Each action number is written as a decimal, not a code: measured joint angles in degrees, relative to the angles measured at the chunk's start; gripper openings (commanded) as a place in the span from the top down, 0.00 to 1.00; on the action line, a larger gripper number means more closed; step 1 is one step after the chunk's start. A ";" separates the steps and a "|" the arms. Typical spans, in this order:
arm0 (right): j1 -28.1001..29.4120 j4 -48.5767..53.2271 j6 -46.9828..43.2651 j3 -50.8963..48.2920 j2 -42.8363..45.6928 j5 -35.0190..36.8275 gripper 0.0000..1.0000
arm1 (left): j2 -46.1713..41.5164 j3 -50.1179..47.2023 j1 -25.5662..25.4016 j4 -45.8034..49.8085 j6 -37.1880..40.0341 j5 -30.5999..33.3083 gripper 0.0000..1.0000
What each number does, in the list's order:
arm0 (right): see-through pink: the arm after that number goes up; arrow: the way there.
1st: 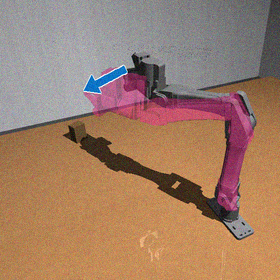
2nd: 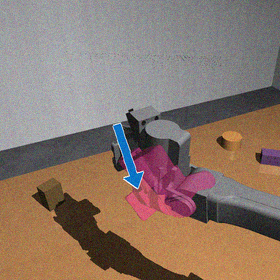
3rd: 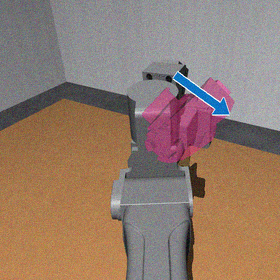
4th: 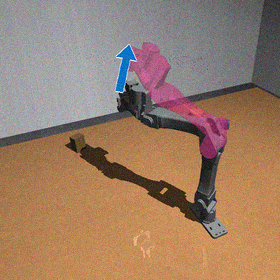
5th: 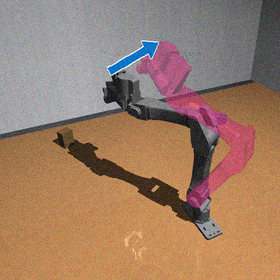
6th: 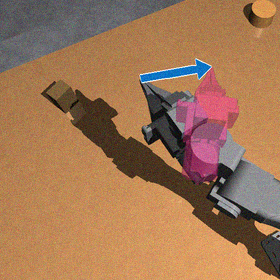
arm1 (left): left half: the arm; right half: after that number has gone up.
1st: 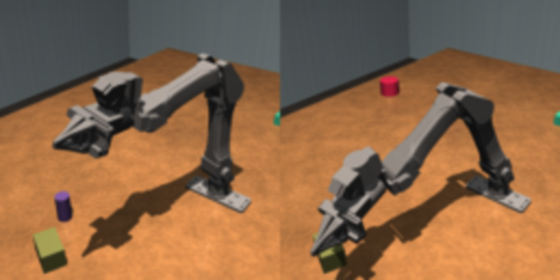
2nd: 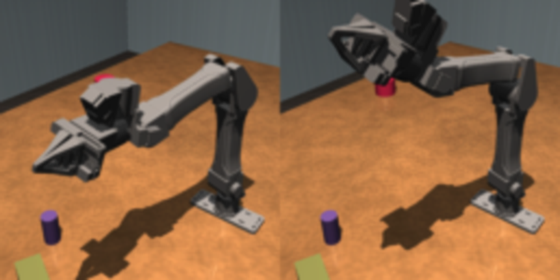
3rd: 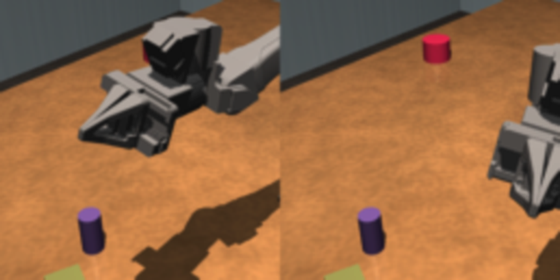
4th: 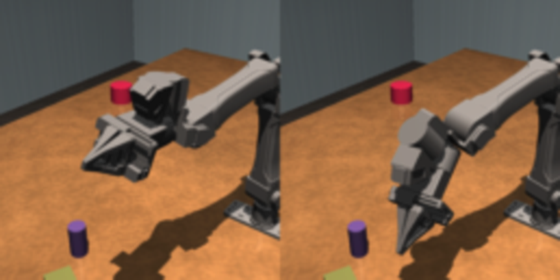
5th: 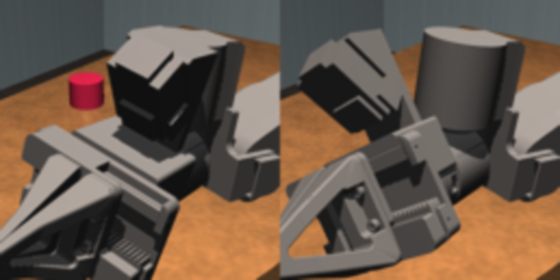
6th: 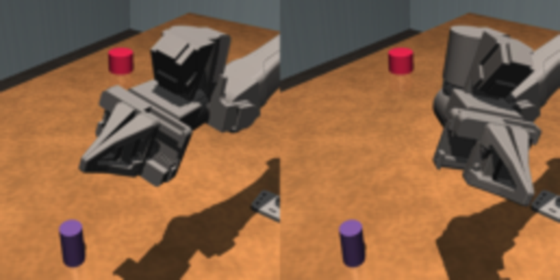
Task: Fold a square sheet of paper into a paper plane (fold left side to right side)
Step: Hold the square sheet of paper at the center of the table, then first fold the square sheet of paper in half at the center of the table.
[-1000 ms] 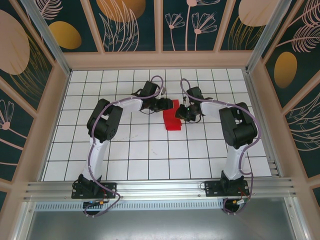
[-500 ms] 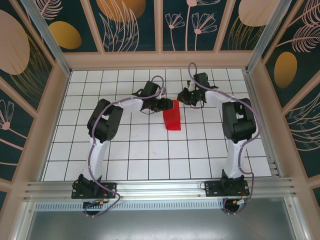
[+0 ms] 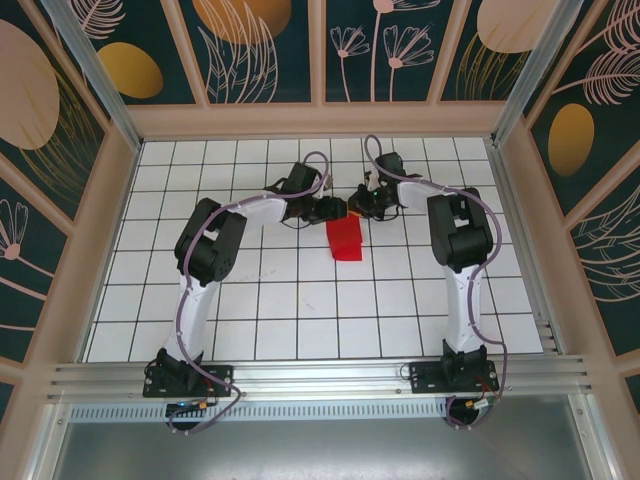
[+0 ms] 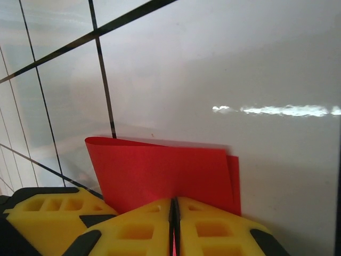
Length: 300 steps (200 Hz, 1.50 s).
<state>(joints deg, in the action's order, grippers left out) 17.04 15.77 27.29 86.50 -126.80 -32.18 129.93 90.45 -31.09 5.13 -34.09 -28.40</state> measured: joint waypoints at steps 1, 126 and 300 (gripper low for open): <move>0.00 0.04 -0.02 0.02 0.00 -0.02 0.86 | -0.02 -0.04 0.00 0.00 0.02 0.02 0.42; 0.59 0.33 -0.66 0.00 0.00 1.92 0.87 | -9.88 -11.17 -0.92 -6.64 0.42 -4.81 0.45; 0.92 0.72 -0.66 0.22 0.00 2.75 0.87 | -7.30 -15.06 -2.86 -9.05 7.15 -4.55 0.50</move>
<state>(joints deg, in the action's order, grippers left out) 17.96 16.49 26.63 86.72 -126.80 -29.43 122.63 75.40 -33.95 -3.92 -26.94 -32.95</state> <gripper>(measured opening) 0.135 0.497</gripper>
